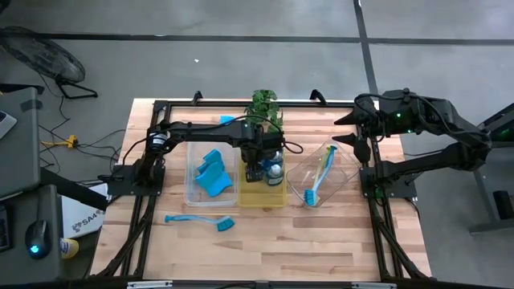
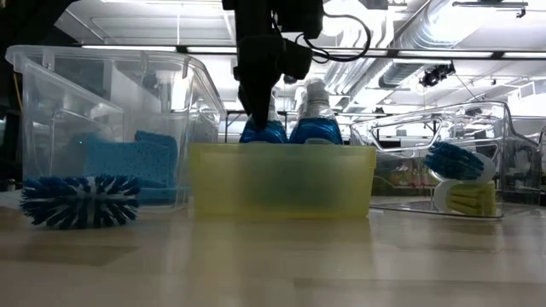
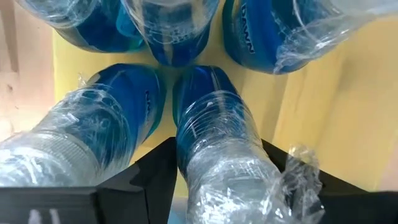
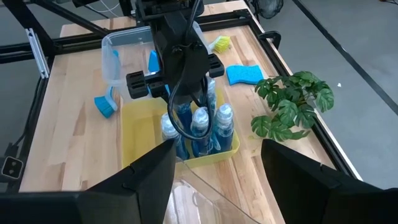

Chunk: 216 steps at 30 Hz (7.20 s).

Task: Pick & Place Kitchen Sink Supplies
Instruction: Put the dishwashing liquid bottle into the yellow bin, then put the blue sponge into the white bin

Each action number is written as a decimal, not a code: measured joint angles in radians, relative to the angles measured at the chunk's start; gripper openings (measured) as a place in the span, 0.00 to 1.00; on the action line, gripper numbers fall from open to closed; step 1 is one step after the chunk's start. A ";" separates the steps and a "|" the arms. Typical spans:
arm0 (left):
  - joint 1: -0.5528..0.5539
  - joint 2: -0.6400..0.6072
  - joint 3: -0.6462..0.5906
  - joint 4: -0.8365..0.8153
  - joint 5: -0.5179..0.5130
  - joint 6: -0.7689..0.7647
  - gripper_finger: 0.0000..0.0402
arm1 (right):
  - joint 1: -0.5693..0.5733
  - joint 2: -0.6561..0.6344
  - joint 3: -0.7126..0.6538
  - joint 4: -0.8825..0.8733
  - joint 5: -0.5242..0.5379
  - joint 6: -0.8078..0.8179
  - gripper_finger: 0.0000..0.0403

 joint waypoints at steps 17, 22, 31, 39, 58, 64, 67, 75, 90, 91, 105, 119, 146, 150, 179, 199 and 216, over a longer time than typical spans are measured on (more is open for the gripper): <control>0.000 0.002 0.029 -0.082 0.015 -0.013 0.83 | 0.000 0.000 0.000 -0.001 -0.030 0.019 0.58; 0.000 0.002 0.129 -0.187 -0.041 -0.031 0.84 | 0.000 0.000 0.000 -0.001 -0.030 0.020 0.58; -0.001 -0.004 0.341 -0.347 -0.054 -0.088 0.84 | 0.000 0.000 0.000 0.002 -0.026 0.026 0.58; 0.046 -0.082 0.370 -0.347 -0.063 -0.082 0.84 | 0.000 0.002 0.000 0.014 0.003 0.027 0.58; 0.464 -0.136 0.336 -0.347 0.023 0.009 0.84 | 0.000 0.003 0.000 0.024 0.107 0.106 0.58; 0.591 -0.134 0.190 -0.303 0.051 0.006 0.84 | 0.000 0.003 0.000 0.024 0.164 0.150 0.58; 0.648 -0.132 0.101 -0.252 0.100 0.015 0.84 | 0.000 0.003 0.000 0.024 0.195 0.176 0.58; 0.749 -0.132 -0.142 -0.059 0.198 -0.037 0.84 | 0.000 0.003 0.000 0.025 0.214 0.239 0.58; 0.765 -0.133 -0.303 0.180 0.143 -0.239 0.84 | 0.000 0.077 0.000 0.055 0.247 0.254 0.58; 0.765 -0.133 -0.310 0.178 0.129 -0.243 0.84 | 0.000 0.081 0.000 0.059 0.247 0.254 0.58; 0.765 -0.132 -0.429 0.297 0.171 -0.285 0.82 | 0.000 0.087 0.000 0.094 0.280 0.255 0.58; 0.765 -0.132 -0.489 0.379 0.133 -0.295 0.73 | 0.000 0.087 0.000 0.124 0.282 0.254 0.58; 0.766 -0.002 -0.499 0.376 0.151 -0.311 0.49 | 0.000 0.087 0.000 0.123 0.285 0.250 0.58; 0.767 -0.002 -0.499 0.370 0.141 -0.311 0.38 | 0.000 0.087 0.000 0.123 0.285 0.248 0.58; 0.763 0.003 -0.462 0.284 0.090 -0.158 0.03 | 0.000 0.087 0.000 0.096 0.280 0.217 0.58; 0.716 0.006 -0.238 -0.057 -0.170 0.008 0.03 | 0.000 0.087 0.000 0.092 0.274 0.161 0.58; 0.590 0.003 0.049 -0.289 -0.370 0.016 0.03 | 0.000 0.087 0.000 0.086 0.233 0.153 0.58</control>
